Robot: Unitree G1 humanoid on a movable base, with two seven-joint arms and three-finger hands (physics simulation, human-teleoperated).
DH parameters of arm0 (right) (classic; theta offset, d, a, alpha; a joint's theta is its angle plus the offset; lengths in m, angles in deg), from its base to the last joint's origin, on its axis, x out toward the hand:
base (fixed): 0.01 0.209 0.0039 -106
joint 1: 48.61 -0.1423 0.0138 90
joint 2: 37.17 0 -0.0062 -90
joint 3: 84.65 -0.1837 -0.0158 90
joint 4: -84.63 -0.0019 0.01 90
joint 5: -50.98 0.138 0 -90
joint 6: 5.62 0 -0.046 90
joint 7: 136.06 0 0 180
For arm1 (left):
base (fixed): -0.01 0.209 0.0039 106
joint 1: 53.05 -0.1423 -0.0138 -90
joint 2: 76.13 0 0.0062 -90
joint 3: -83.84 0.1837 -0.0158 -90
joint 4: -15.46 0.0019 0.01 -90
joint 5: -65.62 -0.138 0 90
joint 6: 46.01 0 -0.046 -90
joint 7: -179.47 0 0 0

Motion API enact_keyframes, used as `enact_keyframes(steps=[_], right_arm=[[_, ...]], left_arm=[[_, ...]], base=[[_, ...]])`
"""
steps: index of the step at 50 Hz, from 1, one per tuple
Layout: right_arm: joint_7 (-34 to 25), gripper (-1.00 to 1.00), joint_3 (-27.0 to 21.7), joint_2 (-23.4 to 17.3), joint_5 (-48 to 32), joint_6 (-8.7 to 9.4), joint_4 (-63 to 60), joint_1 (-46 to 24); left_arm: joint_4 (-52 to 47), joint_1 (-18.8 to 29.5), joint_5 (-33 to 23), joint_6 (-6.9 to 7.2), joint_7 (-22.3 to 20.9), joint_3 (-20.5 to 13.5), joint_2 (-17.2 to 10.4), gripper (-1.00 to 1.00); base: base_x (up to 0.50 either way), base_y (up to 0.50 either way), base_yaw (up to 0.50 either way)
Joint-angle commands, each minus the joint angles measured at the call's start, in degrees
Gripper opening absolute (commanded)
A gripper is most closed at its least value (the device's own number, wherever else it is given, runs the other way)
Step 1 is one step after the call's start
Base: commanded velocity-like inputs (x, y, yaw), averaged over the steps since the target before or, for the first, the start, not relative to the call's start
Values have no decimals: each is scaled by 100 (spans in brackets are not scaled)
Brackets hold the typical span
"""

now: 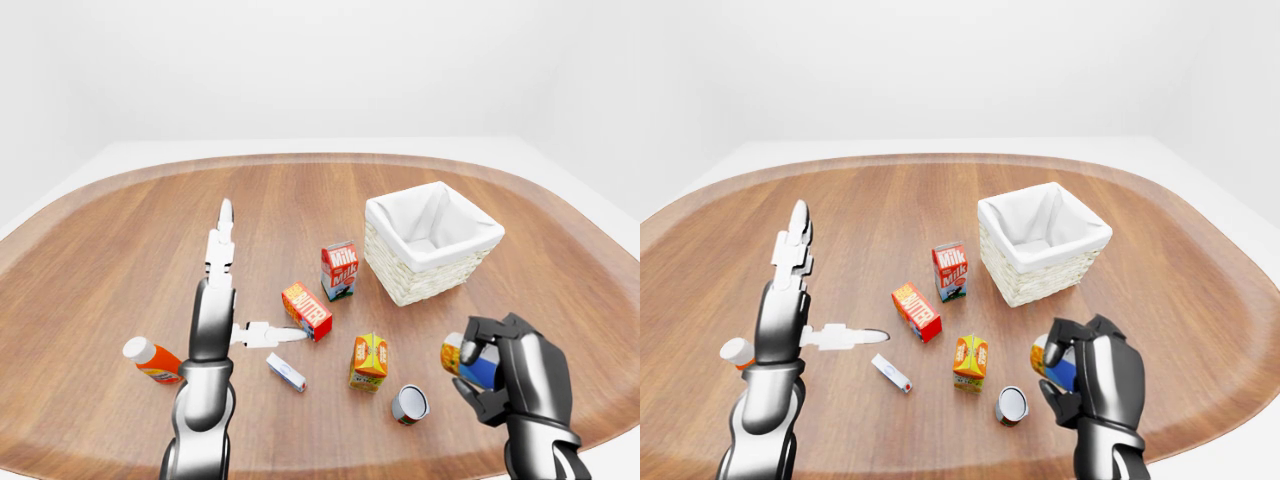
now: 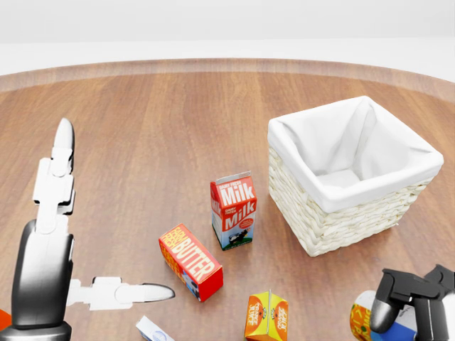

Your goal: Pick up the alphabet soup and the tomato sauce, and put them in the basket.

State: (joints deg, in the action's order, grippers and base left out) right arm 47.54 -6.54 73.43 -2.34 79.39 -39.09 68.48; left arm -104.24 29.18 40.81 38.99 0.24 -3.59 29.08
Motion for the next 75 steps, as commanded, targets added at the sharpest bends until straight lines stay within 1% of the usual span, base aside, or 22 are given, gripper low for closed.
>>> enact_keyframes(steps=[1, 5, 14, 25, 28, 31, 35, 36, 42, 44, 46, 53, 62, 65, 72, 74, 75], right_arm=[[-119, -100, 163, 162, 353, -1, -672, 6], [-69, -100, 202, 114, 447, -1, -714, -24], [297, -100, 255, 93, 844, -1, -630, -168], [677, -100, 497, -45, 819, -1, -351, -378], [687, -100, 564, -111, 951, -1, -260, -594], [793, -100, 674, -164, 847, -1, -83, -873], [935, -100, 817, -253, 676, -1, -144, -1089], [835, -100, 857, -272, 746, -1, -202, -1219], [822, -100, 942, -380, 716, -1, -295, -1493], [956, -100, 883, -415, 506, -1, -314, -1619], [844, -100, 914, -449, 599, -1, -295, -1776], [618, -100, 978, -529, 479, -1, -336, -2265], [356, -100, 975, -643, 367, -1, -435, -2696], [293, -100, 957, -675, 384, -1, -353, -2844], [181, -100, 918, -836, 131, -1, 81, -3463], [140, -100, 853, -918, 129, 70, 250, -3695], [149, -100, 844, -941, 133, 74, 295, -3742]], left_arm=[[-33, -16, -22, 0, 2, -5, -1, 100], [-33, -15, -20, 0, 1, -5, -1, 100], [-33, -16, -21, 0, 0, -4, -1, 100], [12, -24, -19, 0, -2, 0, -4, 100], [-2, -26, -22, 0, -6, 7, -3, 100], [11, -23, -25, 0, 2, 6, -4, 100], [38, -19, -13, 0, 6, -4, -7, 100], [46, -19, -12, 0, 10, -5, -7, 100], [29, -12, -5, 0, -6, -14, -7, 100], [-11, -5, 2, 0, -23, -13, 0, 100], [24, -4, 6, 0, -9, -20, -7, 100], [-22, -12, 8, 0, -31, -21, 1, 100], [-6, -11, 2, 0, -11, -9, -5, 100], [-17, -11, 1, 0, -17, -5, -2, 100], [-8, -9, 5, 0, -22, -9, -3, 100], [14, -13, 12, 0, -16, -16, -9, 100], [16, -11, 13, 0, -17, -17, -8, 100]], base=[[0, 0, 0], [0, 0, 0], [0, 0, 0], [0, 0, 0], [0, 0, 0], [0, 0, 0], [0, 0, 0], [0, 0, 0], [0, 0, 0], [0, 0, 0], [0, 0, 0], [0, 0, 0], [0, 0, 0], [0, 0, 0], [0, 0, 0], [0, 0, 0], [0, 0, 0]])
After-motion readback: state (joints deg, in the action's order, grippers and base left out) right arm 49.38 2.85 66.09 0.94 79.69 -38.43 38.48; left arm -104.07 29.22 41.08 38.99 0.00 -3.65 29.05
